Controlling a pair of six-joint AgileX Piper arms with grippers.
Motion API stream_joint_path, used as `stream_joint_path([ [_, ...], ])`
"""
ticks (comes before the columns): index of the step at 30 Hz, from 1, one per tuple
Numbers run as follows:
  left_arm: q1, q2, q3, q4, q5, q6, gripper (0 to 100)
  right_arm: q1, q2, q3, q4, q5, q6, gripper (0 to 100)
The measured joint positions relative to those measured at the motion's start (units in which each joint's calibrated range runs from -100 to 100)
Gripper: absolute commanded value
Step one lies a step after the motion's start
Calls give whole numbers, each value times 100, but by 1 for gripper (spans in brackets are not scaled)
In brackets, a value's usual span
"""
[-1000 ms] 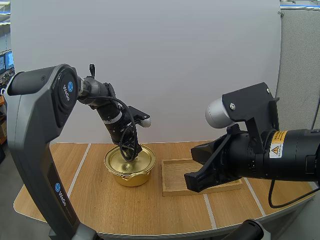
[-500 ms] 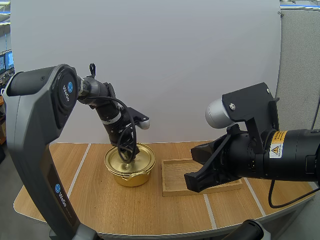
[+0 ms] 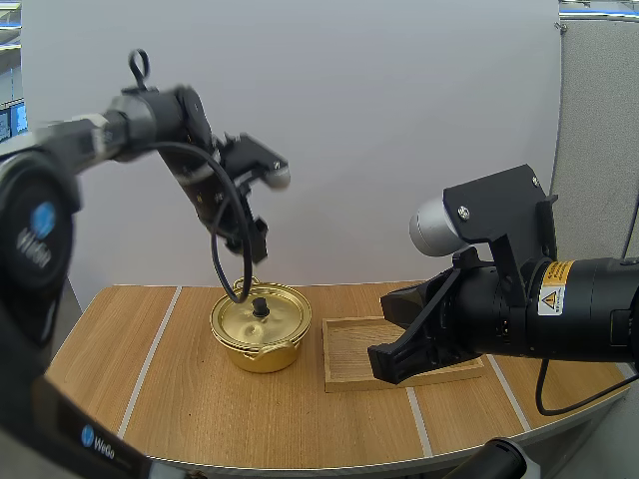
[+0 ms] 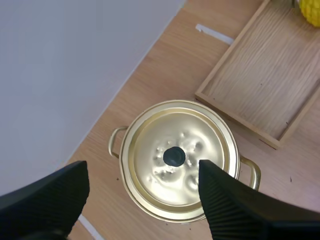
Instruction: Open the pot, put the grape inside, and close it
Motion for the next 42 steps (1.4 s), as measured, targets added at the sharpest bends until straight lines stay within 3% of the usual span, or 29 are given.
stream_joint_path([
  [10, 0, -2454, -253, 0, 294, -149, 100, 0, -166, 0, 0, 0, 0, 0],
  [17, 0, -3718, -253, 0, 344, -650, 100, -25, -183, 0, 0, 0, 0, 0],
  [30, 0, -5470, 220, -11, 361, -1517, 98, -586, -530, 0, 0, 0, 0, 0],
  [34, 0, -5886, 667, -24, 386, -1606, 46, -739, -707, 0, 0, -36, 0, 0],
  [37, 0, -6016, 775, -24, 412, -1629, 0, -801, -734, 0, 0, -59, 0, 0],
  [42, 0, -6528, 1188, -38, 420, -1670, 0, -922, -733, 0, 0, -59, 0, 0],
])
